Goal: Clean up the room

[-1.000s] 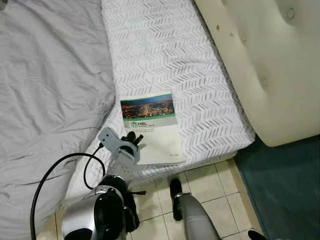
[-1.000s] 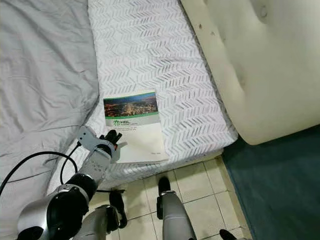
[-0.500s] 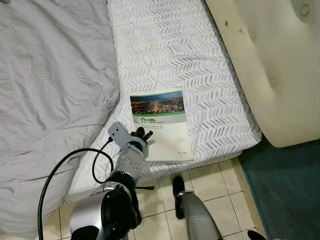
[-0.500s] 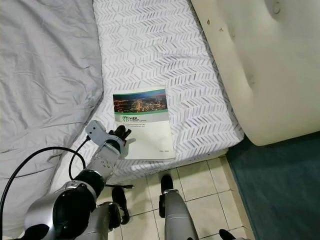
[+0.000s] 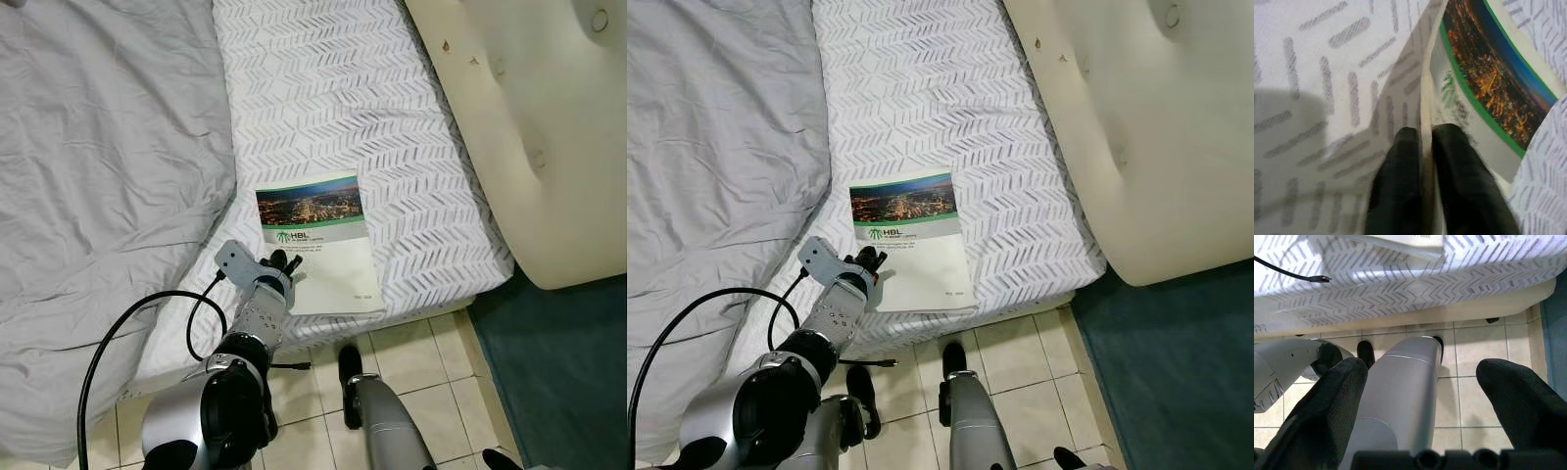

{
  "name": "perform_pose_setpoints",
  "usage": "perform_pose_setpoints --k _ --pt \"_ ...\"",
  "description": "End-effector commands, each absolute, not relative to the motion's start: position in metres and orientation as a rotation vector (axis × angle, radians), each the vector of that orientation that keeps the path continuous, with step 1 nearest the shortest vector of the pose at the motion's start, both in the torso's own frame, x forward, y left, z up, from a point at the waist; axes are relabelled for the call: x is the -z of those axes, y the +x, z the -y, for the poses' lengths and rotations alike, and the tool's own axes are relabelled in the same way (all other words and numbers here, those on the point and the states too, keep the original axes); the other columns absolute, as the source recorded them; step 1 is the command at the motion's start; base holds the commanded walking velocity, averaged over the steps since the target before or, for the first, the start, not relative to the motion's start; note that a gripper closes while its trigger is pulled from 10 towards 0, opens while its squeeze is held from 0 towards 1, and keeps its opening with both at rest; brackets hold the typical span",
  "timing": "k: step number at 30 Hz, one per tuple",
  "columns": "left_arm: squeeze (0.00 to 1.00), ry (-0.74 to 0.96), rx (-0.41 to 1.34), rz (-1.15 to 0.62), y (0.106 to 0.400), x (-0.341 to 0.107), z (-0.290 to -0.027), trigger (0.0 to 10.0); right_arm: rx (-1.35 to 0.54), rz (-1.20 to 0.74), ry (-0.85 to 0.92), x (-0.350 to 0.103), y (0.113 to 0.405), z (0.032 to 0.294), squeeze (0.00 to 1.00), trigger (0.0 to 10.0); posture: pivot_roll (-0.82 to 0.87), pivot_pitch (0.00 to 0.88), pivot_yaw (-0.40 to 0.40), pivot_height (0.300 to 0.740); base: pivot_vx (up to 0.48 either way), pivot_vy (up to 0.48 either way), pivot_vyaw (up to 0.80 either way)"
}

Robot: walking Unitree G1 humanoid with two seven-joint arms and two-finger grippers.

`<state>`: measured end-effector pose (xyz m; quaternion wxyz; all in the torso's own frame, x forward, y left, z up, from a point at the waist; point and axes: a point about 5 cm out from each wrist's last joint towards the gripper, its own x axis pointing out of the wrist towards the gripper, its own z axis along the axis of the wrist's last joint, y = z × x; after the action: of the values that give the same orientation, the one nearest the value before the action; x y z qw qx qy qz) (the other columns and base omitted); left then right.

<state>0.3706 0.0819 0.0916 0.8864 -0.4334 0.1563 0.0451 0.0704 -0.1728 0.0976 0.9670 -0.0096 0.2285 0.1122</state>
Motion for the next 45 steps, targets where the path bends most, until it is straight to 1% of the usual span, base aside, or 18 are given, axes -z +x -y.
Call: perform_pose_setpoints --k 1,7,13,18,22,28,30,32,33,34,36,37,38,40,41,44,45 --pt "1.00 -0.907 -0.027 -0.431 0.356 -0.080 -0.042 10.0 -0.224 -0.502 0.002 -0.094 0.065 0.172 0.00 10.0 -0.55 0.519 -0.031 0.740 0.000 0.000 0.00" --pt "1.00 -0.943 -0.031 -0.423 0.358 -0.084 -0.042 10.0 -0.273 -0.488 0.049 -0.095 0.070 0.165 0.00 10.0 -0.55 0.508 -0.027 0.740 0.000 0.000 0.00" --pt "1.00 -0.977 -0.006 -0.426 0.356 -0.085 -0.031 10.0 -0.336 -0.518 0.091 -0.092 0.067 0.160 0.00 10.0 -0.54 0.491 -0.024 0.740 0.000 0.000 0.00" --pt "1.00 -0.959 -0.008 -0.434 0.349 -0.074 -0.034 10.0 -0.351 -0.522 0.095 -0.089 0.071 0.160 0.00 10.0 -0.50 0.476 -0.015 0.740 0.000 0.000 0.00" --pt "1.00 -0.961 0.012 -0.425 0.345 -0.070 -0.031 10.0 -0.372 -0.524 0.095 -0.084 0.077 0.162 0.00 10.0 -0.47 0.465 -0.007 0.740 0.000 0.000 0.00" --pt "1.00 -0.887 0.062 -0.443 0.333 -0.056 -0.027 10.0 -0.392 -0.506 0.088 -0.079 0.090 0.163 0.00 10.0 -0.44 0.440 0.004 0.740 0.000 0.000 0.00" --pt "1.00 -0.770 0.078 -0.431 0.328 -0.045 -0.043 10.0 -0.399 -0.484 0.082 -0.076 0.102 0.165 0.00 10.0 -0.40 0.405 0.018 0.740 0.000 0.000 0.00" --pt "1.00 -0.697 0.081 -0.430 0.325 -0.037 -0.057 10.0 -0.405 -0.472 0.079 -0.072 0.112 0.167 0.00 10.0 -0.38 0.384 0.028 0.740 0.000 0.000 0.00" --pt "1.00 -0.656 0.079 -0.432 0.320 -0.029 -0.069 10.0 -0.414 -0.463 0.073 -0.069 0.118 0.167 0.00 10.0 -0.34 0.349 0.039 0.740 0.000 0.000 0.00" --pt "1.00 -0.656 0.079 -0.432 0.320 -0.029 -0.069 10.0 -0.414 -0.463 0.073 -0.069 0.118 0.167 0.00 10.0 -0.34 0.349 0.039 0.740 0.000 0.000 0.00" --pt "1.00 -0.593 0.075 -0.441 0.312 -0.016 -0.088 10.0 -0.426 -0.448 0.063 -0.062 0.132 0.169 0.00 10.0 -0.31 0.301 0.049 0.740 0.000 0.000 0.00" --pt "1.00 -0.571 0.070 -0.435 0.309 -0.012 -0.098 10.0 -0.429 -0.434 0.053 -0.061 0.140 0.169 0.00 10.0 -0.28 0.262 0.055 0.740 0.000 0.000 0.00" --pt "1.00 -0.532 0.072 -0.409 0.307 -0.011 -0.107 10.0 -0.428 -0.411 0.047 -0.062 0.148 0.170 0.00 10.0 -0.27 0.247 0.057 0.740 0.000 0.000 0.00" --pt "1.00 -0.414 0.083 -0.313 0.304 -0.018 -0.128 10.0 -0.407 -0.349 0.052 -0.067 0.170 0.172 0.00 10.0 -0.20 0.161 0.067 0.740 0.000 0.000 0.00" --pt "1.00 -0.367 0.093 -0.278 0.303 -0.022 -0.133 10.0 -0.395 -0.328 0.057 -0.067 0.180 0.173 0.00 10.0 -0.19 0.140 0.068 0.740 0.000 0.000 0.00" --pt "1.00 -0.133 0.127 -0.117 0.299 -0.045 -0.156 10.0 -0.318 -0.265 0.071 -0.070 0.208 0.181 0.00 10.0 -0.12 0.059 0.072 0.740 0.000 0.000 0.00" --pt "1.00 -0.069 0.133 -0.076 0.297 -0.052 -0.161 10.0 -0.291 -0.251 0.072 -0.070 0.215 0.184 0.00 10.0 -0.11 0.046 0.071 0.740 0.000 0.000 0.00"
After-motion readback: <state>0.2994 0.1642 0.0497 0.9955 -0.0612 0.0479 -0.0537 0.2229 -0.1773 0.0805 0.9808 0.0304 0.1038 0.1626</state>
